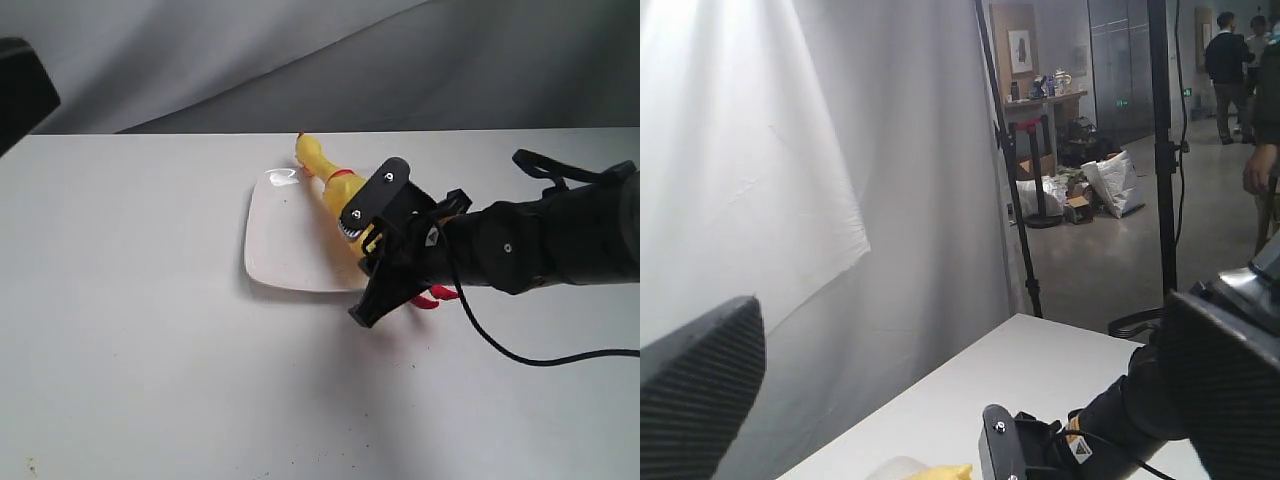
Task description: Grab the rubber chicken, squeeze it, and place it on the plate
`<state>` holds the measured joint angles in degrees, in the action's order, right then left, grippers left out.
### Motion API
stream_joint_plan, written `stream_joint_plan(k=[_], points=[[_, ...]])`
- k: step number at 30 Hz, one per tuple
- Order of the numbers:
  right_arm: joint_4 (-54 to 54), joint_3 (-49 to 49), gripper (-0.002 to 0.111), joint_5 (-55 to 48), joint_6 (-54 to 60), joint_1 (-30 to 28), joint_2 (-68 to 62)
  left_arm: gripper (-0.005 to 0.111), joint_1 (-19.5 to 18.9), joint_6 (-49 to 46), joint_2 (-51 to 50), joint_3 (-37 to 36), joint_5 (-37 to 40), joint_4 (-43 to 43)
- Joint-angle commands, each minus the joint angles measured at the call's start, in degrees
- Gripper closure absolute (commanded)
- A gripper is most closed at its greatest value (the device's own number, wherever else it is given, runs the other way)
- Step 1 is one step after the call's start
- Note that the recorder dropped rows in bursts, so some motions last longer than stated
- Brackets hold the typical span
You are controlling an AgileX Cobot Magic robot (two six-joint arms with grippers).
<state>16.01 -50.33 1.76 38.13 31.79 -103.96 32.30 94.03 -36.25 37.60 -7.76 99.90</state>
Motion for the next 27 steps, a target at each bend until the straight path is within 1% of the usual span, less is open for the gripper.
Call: stream_joint_plan(k=[1, 3, 6, 8, 11, 13, 16, 18, 21, 25, 26, 27], points=[[-0.2, -0.11, 0.054, -4.45, 0.35, -0.4, 0.97, 0.004, 0.34, 0.26, 0.23, -0.16, 0.7, 0.04], [-0.2, -0.11, 0.054, -6.59, 0.35, -0.4, 3.06, 0.004, 0.34, 0.26, 0.23, -0.16, 0.98, 0.04], [-0.2, -0.11, 0.061, -9.94, -0.18, -0.4, 9.86, 0.004, 0.34, 0.26, 0.23, -0.16, 3.04, 0.04], [-0.2, -0.11, 0.071, -11.83, -2.42, -0.4, 16.03, 0.004, 0.34, 0.26, 0.23, -0.16, 4.92, 0.04], [-0.2, -0.11, 0.094, -15.37, -5.44, -0.4, 24.87, 0.005, 0.34, 0.26, 0.23, -0.16, 6.46, 0.04], [-0.2, -0.11, 0.108, -18.03, -5.6, -0.4, 30.99, 0.009, 0.34, 0.26, 0.23, -0.16, 6.61, 0.04], [0.06, -0.11, 0.108, -20.29, -5.86, -0.4, 40.73, 0.026, 0.34, 0.38, 0.23, -0.16, 6.61, 0.04], [0.36, -0.11, 0.108, -21.12, -6.95, -0.4, 46.89, 0.044, 0.34, 0.38, 0.23, -0.16, 6.61, 0.04], [4.45, -0.11, 0.108, -21.95, -7.49, -0.4, 54.82, 0.07, 0.34, 0.38, 0.23, -0.16, 6.26, 0.04], [5.8, -0.11, 0.108, -21.73, -7.49, -0.4, 63.77, 0.1, 0.34, 0.38, 0.23, -0.16, 4.26, 0.04], [5.8, -0.11, 0.108, -21.73, -7.49, -0.4, 65.94, 0.107, 0.34, 0.38, 0.23, -0.16, 3.85, 0.04], [5.8, -0.11, 0.108, -21.73, -7.49, -0.4, 68.06, 0.106, 0.34, 0.18, 0.23, -0.16, 3.67, 0.04]])
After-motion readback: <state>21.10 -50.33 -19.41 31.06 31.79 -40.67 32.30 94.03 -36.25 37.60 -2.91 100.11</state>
